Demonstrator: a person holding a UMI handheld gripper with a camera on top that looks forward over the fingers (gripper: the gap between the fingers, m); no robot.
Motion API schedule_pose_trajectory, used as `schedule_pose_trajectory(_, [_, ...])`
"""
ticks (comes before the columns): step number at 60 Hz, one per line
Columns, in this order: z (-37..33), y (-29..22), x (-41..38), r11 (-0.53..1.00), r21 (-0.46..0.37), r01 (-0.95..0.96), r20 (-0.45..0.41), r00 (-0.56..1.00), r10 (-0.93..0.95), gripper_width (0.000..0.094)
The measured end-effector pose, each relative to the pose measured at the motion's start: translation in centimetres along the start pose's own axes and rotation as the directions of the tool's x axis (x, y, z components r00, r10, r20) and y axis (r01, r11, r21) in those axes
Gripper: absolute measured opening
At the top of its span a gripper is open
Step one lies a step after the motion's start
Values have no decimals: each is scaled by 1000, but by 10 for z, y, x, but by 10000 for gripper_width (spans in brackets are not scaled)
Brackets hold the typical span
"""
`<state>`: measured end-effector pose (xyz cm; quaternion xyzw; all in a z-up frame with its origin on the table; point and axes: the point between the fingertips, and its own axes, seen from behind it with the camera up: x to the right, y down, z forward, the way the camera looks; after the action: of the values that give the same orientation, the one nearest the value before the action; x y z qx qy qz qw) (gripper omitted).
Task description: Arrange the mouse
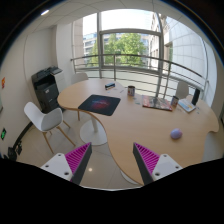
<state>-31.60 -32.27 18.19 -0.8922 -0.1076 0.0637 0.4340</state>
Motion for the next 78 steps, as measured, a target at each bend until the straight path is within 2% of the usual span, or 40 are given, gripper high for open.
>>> schedule_pose_trajectory(10, [3,44,38,995,-78,-60,-63,996,55,845])
schedule_pose_trajectory(17, [15,87,114,987,-127,-100,-112,990,86,848])
schedule_pose_trajectory(29, [63,120,248,985,-121,-125,-230,969,95,844])
schedule_pose_trajectory(37, [108,107,313,986,-63,-156,-270,954,133,847])
schedule_pose_trajectory(43, [146,90,343,983,-17,-183,-263,949,172,845])
schedule_pose_trajectory(56, [217,67,383,969,-14,-245,-250,940,234,850])
schedule_pose_trajectory(71, [270,31,398,974,3,-228,-291,931,219,828])
schedule_pose_trajectory(75, [277,24,405,980,2,-199,-316,930,189,762])
schedule_pose_trajectory(78, [283,20,399,981,5,-196,-307,933,188,618])
